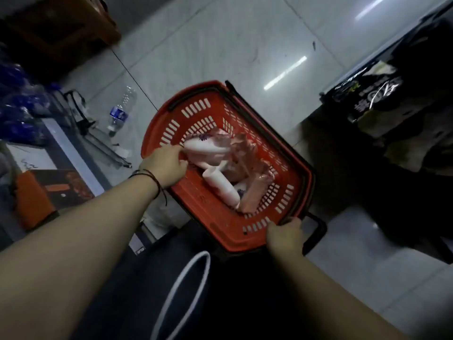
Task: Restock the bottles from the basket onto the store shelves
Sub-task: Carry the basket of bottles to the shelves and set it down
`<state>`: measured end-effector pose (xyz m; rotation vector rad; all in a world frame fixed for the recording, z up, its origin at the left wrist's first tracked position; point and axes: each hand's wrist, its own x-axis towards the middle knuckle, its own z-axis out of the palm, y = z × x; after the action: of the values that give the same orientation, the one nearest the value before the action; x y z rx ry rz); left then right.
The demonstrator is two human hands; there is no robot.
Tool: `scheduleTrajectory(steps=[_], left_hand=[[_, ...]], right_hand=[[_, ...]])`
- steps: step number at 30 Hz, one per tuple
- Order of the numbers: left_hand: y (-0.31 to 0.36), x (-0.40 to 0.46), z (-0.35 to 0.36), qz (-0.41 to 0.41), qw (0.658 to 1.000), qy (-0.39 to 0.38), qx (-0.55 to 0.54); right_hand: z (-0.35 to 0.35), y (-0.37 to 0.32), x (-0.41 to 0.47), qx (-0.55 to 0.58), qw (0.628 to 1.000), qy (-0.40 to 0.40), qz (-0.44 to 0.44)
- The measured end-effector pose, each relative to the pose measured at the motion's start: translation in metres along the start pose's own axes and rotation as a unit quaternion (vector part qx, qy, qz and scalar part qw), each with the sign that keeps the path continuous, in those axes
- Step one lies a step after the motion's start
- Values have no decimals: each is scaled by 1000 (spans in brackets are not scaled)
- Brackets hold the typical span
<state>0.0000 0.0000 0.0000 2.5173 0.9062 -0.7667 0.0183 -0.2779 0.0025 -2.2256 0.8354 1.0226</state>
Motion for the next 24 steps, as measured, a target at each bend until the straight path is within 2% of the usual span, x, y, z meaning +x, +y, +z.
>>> scheduleTrajectory(steps=[3, 6, 8, 12, 15, 18, 24], left_hand=[[-24, 42, 35, -36, 999, 29, 10], [-52, 78, 59, -90, 995, 24, 35], [-62, 94, 69, -106, 992, 55, 36], [-62, 105, 71, -79, 973, 210, 54], [-69, 116, 63, -57, 980, 191, 7], [-76, 127, 52, -92, 978, 185, -22], [-79, 104, 62, -177, 971, 147, -63]], right_hand=[[33, 12, 38, 1, 995, 66, 69], [62, 15, 66, 18, 985, 122, 117], [81, 19, 78, 32, 978, 171, 114], [104, 28, 87, 4, 961, 264, 84], [108, 30, 85, 8, 945, 325, 45], [106, 28, 86, -3, 941, 335, 44], [73, 21, 91, -24, 958, 285, 6]])
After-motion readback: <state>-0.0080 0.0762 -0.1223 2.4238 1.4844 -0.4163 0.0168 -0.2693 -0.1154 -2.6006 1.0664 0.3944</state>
